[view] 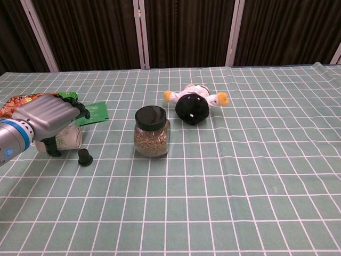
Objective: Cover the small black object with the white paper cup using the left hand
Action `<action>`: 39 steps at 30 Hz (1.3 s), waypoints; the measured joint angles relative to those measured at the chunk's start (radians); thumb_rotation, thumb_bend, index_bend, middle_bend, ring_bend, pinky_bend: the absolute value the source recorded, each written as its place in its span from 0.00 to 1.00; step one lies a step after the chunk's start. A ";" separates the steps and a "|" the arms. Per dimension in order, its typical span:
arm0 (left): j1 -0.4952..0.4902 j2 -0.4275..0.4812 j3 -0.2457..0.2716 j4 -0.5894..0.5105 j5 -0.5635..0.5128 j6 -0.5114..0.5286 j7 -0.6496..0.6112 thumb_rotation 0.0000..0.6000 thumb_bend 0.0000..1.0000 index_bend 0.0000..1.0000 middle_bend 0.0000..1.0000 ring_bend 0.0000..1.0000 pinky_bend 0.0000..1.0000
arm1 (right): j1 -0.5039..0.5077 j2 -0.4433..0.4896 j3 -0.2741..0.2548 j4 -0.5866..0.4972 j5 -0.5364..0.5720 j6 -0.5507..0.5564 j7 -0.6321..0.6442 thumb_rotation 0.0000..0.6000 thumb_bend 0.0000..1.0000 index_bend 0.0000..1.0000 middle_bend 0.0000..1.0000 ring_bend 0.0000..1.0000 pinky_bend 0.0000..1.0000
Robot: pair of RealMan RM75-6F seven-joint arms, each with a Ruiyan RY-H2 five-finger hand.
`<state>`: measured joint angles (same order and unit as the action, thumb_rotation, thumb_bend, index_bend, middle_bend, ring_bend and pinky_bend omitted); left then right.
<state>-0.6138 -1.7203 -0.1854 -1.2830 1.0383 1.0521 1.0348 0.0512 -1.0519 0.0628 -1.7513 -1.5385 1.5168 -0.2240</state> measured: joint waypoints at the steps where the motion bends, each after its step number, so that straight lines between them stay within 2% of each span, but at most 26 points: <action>1: -0.002 -0.002 0.001 0.005 -0.006 0.001 -0.003 1.00 0.01 0.22 0.18 0.16 0.23 | 0.001 0.000 0.000 0.000 0.000 -0.001 0.000 1.00 0.00 0.06 0.00 0.00 0.00; 3: -0.005 -0.006 0.004 0.012 -0.011 0.003 -0.015 1.00 0.01 0.29 0.26 0.24 0.33 | 0.001 0.000 0.000 0.000 0.001 -0.002 0.001 1.00 0.00 0.06 0.00 0.00 0.00; 5: -0.007 -0.008 0.006 0.016 -0.010 0.010 -0.031 1.00 0.01 0.41 0.40 0.37 0.46 | 0.002 0.001 0.000 0.001 0.003 -0.002 0.001 1.00 0.00 0.06 0.00 0.00 0.00; 7: -0.008 -0.008 0.006 0.016 -0.015 0.020 -0.039 1.00 0.01 0.48 0.46 0.43 0.51 | 0.002 0.001 0.000 0.001 0.004 -0.002 0.003 1.00 0.00 0.06 0.00 0.00 0.00; 13: -0.007 0.018 -0.018 -0.024 -0.032 0.048 -0.082 1.00 0.01 0.52 0.49 0.46 0.54 | 0.001 0.004 -0.001 0.001 0.003 0.000 0.009 1.00 0.00 0.06 0.00 0.00 0.00; 19: 0.010 0.073 -0.062 -0.108 -0.039 0.053 -0.235 1.00 0.01 0.52 0.47 0.44 0.53 | -0.001 0.006 -0.004 -0.002 -0.003 0.003 0.013 1.00 0.00 0.06 0.00 0.00 0.00; 22: 0.029 0.098 -0.087 -0.147 -0.029 0.039 -0.395 1.00 0.01 0.51 0.44 0.41 0.49 | 0.000 0.007 -0.005 -0.005 -0.007 0.003 0.013 1.00 0.00 0.06 0.00 0.00 0.00; 25: 0.052 0.124 -0.111 -0.181 -0.011 0.007 -0.628 1.00 0.01 0.50 0.43 0.40 0.47 | 0.001 0.007 -0.007 -0.007 -0.011 0.003 0.011 1.00 0.00 0.06 0.00 0.00 0.00; 29: 0.087 0.153 -0.131 -0.195 0.054 -0.042 -1.028 1.00 0.01 0.50 0.40 0.37 0.45 | 0.002 0.006 -0.009 -0.008 -0.012 -0.001 0.008 1.00 0.00 0.06 0.00 0.00 0.00; 35: 0.126 0.163 -0.121 -0.146 0.218 -0.073 -1.533 1.00 0.01 0.50 0.38 0.34 0.44 | 0.004 0.004 -0.009 -0.007 -0.009 -0.006 0.004 1.00 0.00 0.06 0.00 0.00 0.00; 39: 0.140 0.138 -0.094 -0.066 0.330 -0.068 -1.758 1.00 0.01 0.50 0.38 0.34 0.43 | 0.003 0.004 -0.008 -0.006 -0.005 -0.005 0.005 1.00 0.00 0.06 0.00 0.00 0.00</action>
<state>-0.4739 -1.5824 -0.2792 -1.3487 1.3686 0.9844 -0.7228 0.0546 -1.0476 0.0546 -1.7569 -1.5433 1.5114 -0.2186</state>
